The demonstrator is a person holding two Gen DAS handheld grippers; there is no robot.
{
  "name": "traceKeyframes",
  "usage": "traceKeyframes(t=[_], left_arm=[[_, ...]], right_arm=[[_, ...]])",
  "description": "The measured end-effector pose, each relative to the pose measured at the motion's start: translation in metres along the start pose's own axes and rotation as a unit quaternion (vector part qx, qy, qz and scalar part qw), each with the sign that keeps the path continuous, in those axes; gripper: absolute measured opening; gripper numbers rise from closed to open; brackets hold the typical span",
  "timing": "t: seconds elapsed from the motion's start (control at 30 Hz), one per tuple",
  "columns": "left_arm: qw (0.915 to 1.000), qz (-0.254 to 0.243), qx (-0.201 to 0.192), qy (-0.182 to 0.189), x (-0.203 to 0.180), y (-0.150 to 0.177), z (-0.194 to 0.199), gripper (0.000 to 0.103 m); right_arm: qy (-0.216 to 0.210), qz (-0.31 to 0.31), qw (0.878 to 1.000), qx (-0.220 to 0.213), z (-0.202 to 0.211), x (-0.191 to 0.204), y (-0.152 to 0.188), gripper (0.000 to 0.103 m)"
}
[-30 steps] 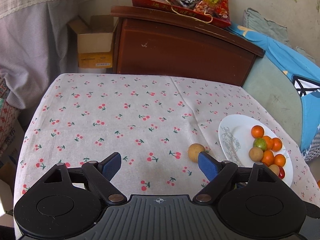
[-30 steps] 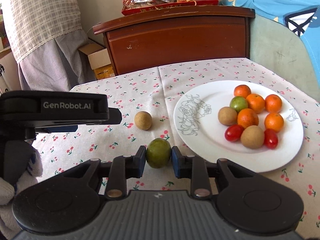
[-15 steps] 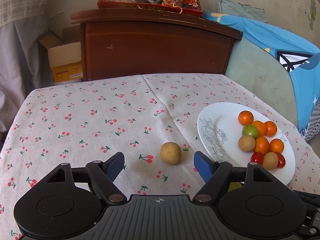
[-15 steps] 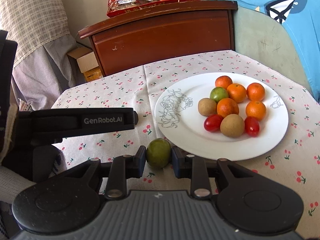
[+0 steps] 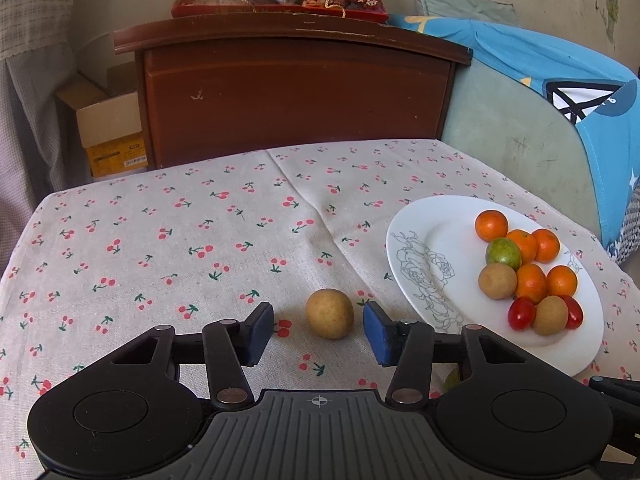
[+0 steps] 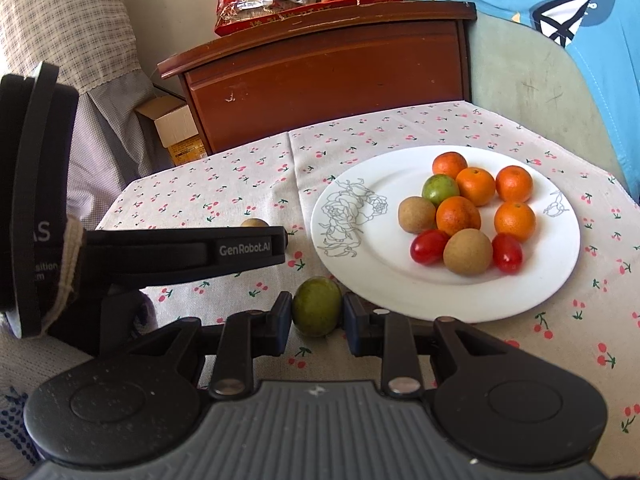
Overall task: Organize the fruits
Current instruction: 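Grasp the last brown kiwi with the left gripper while the right holds the lime, then carry the lime and kiwi onto the plate and open both grippers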
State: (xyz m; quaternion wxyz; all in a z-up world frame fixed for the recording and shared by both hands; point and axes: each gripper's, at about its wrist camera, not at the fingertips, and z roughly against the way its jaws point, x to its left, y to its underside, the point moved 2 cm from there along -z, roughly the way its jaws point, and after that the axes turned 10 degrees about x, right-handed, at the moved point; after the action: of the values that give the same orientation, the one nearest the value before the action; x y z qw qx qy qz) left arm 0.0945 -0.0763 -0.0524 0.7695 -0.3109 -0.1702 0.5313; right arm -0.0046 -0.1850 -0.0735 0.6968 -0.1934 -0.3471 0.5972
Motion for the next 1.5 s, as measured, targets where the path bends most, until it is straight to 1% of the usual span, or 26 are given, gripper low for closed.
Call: traceKeyframes(t=[0.07,0.23,0.27,0.33,0.47,0.7,0.87,0.93,1.03,1.17,1.27,1.37,1.5], left_arm=[[1.0,-0.001,-0.002,0.002,-0.001,0.0,-0.001,0.045],[1.0,-0.005,-0.007,0.001,-0.002,-0.001,-0.002,0.024],[1.0,-0.001,-0.007,0.006,-0.001,-0.001,-0.002,0.023],[0.9999,0.007,-0.005,0.013,0.001,-0.001,0.0,0.023],[0.9998,0.015,-0.004,0.016,0.002,0.0,0.006,0.023],[0.9991,0.018,-0.023,0.03,0.0,-0.004,0.036,0.023],[0.998,0.012,-0.035,0.05,-0.006,-0.015,0.058,0.023],[0.9972,0.017,-0.038,0.062,-0.007,-0.021,0.065,0.023],[0.9961,0.023,-0.038,0.076,-0.008,-0.028,0.072,0.023],[0.9956,0.008,-0.027,0.09,-0.014,-0.038,0.074,0.023],[0.9943,0.006,-0.02,0.104,-0.018,-0.045,0.071,0.023],[0.9948,-0.007,-0.019,0.1,-0.024,-0.046,0.063,0.023],[0.9947,0.0,-0.002,0.102,-0.026,-0.04,0.046,0.023]], right_arm=[[0.0,0.0,1.0,0.0,0.0,0.0,0.0,0.027],[0.0,0.0,1.0,0.0,0.0,0.0,0.0,0.027],[0.0,0.0,1.0,0.0,0.0,0.0,0.0,0.027],[-0.001,0.0,1.0,0.0,0.0,0.0,0.0,0.027],[-0.005,0.0,1.0,-0.006,0.006,0.002,-0.001,0.027],[-0.003,0.001,1.0,-0.025,0.027,0.001,-0.008,0.027],[-0.001,-0.011,0.999,-0.044,0.047,-0.012,-0.023,0.027],[0.006,-0.011,0.998,-0.054,0.058,-0.02,-0.03,0.027],[0.003,-0.022,0.998,-0.051,0.065,-0.034,-0.04,0.027],[0.0,-0.009,0.999,-0.043,0.066,-0.043,-0.052,0.027],[-0.019,-0.014,0.999,-0.035,0.061,-0.052,-0.06,0.027],[-0.018,-0.016,0.999,-0.033,0.051,-0.061,-0.067,0.027],[-0.03,-0.039,0.998,-0.031,0.037,-0.071,-0.076,0.027]])
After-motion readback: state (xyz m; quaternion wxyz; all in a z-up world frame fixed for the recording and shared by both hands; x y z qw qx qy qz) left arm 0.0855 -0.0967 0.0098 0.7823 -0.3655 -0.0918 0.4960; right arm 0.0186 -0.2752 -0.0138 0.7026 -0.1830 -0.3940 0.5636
